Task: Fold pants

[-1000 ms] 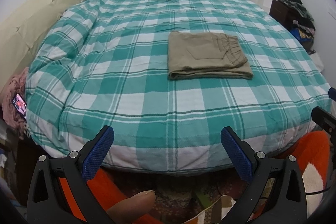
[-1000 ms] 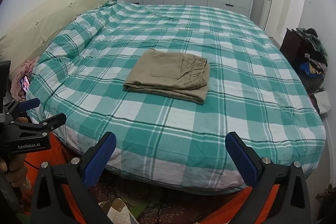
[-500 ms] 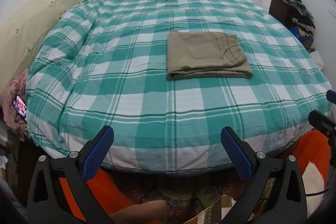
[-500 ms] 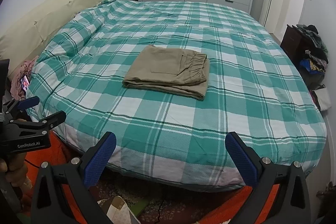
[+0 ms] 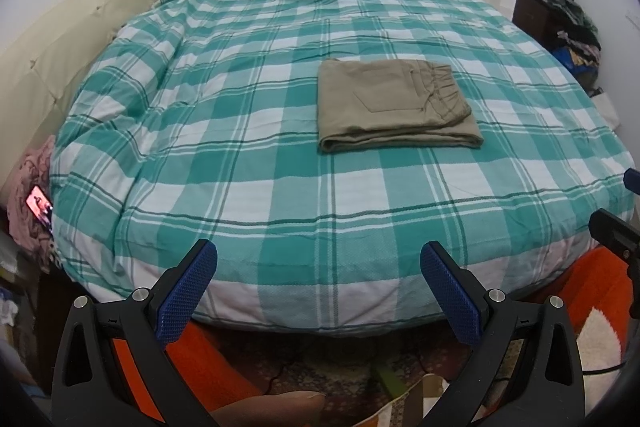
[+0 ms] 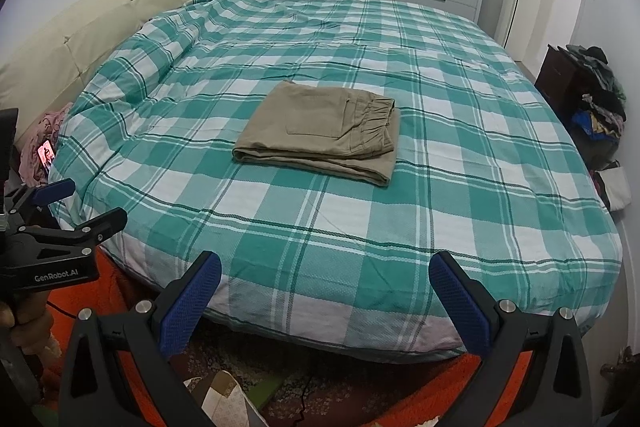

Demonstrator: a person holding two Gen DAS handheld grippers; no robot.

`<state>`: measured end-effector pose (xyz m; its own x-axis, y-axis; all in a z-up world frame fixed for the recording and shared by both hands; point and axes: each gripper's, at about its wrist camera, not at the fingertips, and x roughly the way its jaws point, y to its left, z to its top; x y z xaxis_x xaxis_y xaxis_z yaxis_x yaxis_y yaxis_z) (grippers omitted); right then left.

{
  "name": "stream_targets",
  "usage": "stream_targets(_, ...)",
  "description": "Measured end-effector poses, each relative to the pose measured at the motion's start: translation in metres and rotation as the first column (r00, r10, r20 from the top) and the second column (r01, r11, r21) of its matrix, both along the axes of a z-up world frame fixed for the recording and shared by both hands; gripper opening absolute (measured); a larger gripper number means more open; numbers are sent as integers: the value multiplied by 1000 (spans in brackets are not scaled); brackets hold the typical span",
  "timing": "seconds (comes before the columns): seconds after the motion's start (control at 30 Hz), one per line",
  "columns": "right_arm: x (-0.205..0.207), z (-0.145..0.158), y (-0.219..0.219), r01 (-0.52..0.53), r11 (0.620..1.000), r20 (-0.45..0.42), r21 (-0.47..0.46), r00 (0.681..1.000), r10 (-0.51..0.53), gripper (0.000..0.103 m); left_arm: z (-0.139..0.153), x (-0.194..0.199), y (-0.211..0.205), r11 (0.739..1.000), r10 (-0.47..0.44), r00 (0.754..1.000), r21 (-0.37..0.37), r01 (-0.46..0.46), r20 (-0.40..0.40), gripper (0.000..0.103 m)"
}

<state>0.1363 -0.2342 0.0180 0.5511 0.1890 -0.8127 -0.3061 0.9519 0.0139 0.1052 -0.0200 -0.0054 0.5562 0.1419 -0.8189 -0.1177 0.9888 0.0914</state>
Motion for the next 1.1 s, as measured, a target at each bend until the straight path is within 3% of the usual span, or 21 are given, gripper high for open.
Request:
stream_targets(0.47, 1, 8, 2, -3, 1000, 38, -28, 999, 4, 102, 4, 3, 1, 1000, -12, 1000, 14, 12, 12, 102)
stream_targets(1.1, 3, 11, 2, -13, 1000, 6, -5, 1000, 13, 102, 9, 6, -5, 999, -27, 1000, 23, 27, 11, 102)
